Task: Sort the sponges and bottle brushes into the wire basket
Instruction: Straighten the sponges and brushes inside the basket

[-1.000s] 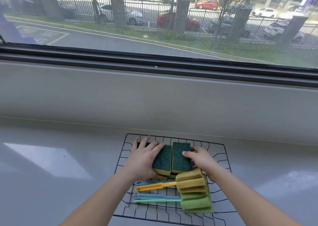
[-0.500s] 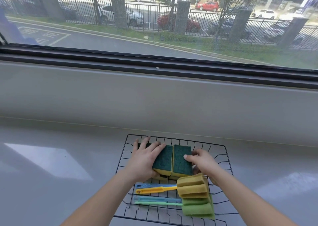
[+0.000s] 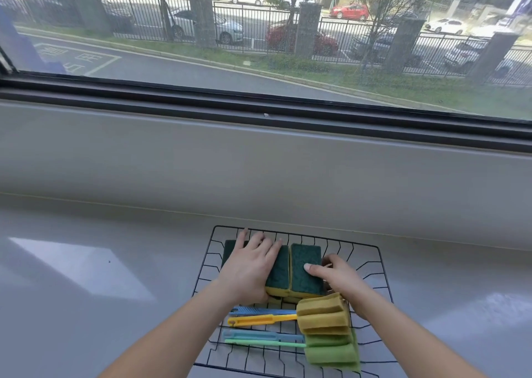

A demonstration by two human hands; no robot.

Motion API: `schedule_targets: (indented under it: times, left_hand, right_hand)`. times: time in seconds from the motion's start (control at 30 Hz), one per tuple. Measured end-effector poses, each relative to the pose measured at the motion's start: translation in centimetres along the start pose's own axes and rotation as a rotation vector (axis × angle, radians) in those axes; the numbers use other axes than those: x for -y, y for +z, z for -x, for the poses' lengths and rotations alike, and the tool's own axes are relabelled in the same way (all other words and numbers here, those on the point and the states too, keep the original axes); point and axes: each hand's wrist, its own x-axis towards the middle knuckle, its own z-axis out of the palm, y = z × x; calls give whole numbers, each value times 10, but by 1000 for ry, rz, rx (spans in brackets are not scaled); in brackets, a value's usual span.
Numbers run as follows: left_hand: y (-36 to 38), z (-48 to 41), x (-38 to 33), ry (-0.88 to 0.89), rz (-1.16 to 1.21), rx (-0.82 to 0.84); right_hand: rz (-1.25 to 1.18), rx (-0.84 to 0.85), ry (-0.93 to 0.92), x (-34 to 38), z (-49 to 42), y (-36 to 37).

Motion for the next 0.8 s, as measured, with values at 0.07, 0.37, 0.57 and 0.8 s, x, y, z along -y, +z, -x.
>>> schedule_targets:
  times: [0.07, 0.37, 0.57, 0.8]
  left_hand:
    - [2, 1, 1, -56, 62, -46]
    - [-3, 3, 6, -77, 225, -2]
    - [4, 2, 3, -83, 92, 15]
    - [5, 1, 1, -47, 87, 38]
  right_hand:
    - [-3, 2, 3, -1, -1, -1]
    - [-18, 5, 3, -2, -4, -2]
    - [-7, 4, -7, -4, -6, -1]
    - [84, -41, -27, -3, -6, 2]
